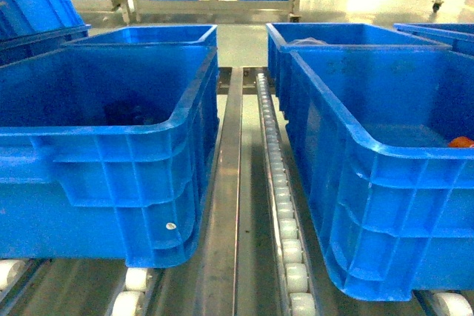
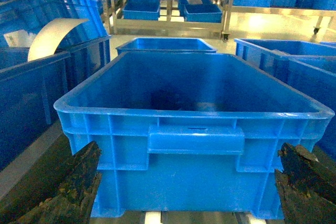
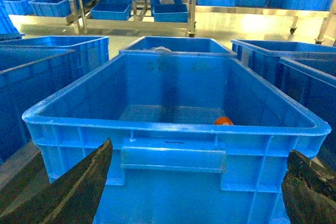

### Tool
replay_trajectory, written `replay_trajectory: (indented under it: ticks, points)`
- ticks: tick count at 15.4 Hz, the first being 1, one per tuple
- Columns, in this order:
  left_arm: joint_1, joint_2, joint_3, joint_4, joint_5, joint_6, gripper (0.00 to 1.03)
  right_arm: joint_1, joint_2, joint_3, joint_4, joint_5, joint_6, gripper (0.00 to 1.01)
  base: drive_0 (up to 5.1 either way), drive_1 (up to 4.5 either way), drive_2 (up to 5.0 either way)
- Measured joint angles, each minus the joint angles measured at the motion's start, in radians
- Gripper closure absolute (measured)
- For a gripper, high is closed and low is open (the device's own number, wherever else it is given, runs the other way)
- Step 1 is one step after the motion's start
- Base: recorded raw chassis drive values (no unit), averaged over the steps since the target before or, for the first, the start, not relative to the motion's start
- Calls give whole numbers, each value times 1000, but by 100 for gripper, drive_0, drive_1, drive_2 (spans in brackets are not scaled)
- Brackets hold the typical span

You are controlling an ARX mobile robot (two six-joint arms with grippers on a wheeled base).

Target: Sort blue parts and orange caps into right shelf containers

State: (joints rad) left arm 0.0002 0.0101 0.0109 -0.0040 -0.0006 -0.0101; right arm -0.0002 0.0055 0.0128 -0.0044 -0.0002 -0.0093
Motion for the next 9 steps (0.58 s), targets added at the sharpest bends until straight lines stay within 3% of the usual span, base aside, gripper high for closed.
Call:
replay_trajectory:
  ticks: [9]
  points:
    - [0,0,0,0,0,0,5,0,0,0,0,0,0,3,0,0,0]
